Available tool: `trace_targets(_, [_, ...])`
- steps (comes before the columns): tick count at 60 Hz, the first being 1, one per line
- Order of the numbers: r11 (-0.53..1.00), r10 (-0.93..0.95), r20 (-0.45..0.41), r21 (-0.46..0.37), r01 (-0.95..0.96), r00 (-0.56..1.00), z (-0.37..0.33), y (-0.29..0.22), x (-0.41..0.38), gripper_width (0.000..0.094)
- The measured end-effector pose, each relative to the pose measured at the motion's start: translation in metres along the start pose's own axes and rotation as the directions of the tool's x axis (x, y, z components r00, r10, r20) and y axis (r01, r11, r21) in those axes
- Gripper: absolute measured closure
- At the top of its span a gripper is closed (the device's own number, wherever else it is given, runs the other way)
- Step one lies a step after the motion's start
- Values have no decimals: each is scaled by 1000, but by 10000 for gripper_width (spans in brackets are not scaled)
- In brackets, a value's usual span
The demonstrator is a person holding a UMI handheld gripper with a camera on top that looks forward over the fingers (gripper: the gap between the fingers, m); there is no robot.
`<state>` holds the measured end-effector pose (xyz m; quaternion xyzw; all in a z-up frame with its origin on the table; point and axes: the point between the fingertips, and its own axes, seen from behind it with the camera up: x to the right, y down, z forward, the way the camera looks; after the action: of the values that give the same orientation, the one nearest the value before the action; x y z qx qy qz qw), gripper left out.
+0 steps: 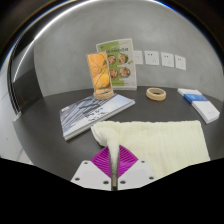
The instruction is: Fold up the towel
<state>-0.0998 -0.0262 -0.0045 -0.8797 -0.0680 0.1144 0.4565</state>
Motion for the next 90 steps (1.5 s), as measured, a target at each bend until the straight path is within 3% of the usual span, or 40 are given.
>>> trace_targets(4, [1000, 16, 32, 2, -16, 999, -9, -8, 2, 891])
trace_targets(8, [998, -14, 37, 63, 12, 999, -21, -29, 9, 891])
trace_targets(19, [983, 73, -62, 176, -61, 995, -65, -72, 98, 891])
trace_targets(25, [980, 135, -175, 166, -106, 975, -72, -61, 168, 890])
trace_targets(31, [984, 175, -259, 86, -158, 950, -65, -23, 215, 885])
trace_targets(40, [979, 197, -225, 90, -181, 954, -62, -15, 221, 866])
trace_targets(43, [980, 194, -249, 81, -179, 949, -65, -15, 223, 776])
trace_targets(44, [981, 193, -261, 78, -178, 946, -67, -15, 224, 667])
trace_targets(46, [983, 183, -296, 75, -168, 937, -74, -16, 228, 576])
trace_targets(52, [996, 83, -445, 63, -62, 892, -101, -16, 239, 83])
trace_targets(55, [998, 40, -499, 58, -13, 866, -117, -16, 235, 129])
trace_targets(59, [997, 34, -535, 78, 9, 844, -139, -16, 217, 106])
trace_targets(77, [987, -28, -419, 131, 91, 908, -193, 14, -8, 103])
trace_targets(90, [985, -122, -240, 89, 147, 963, -202, 52, -165, 106])
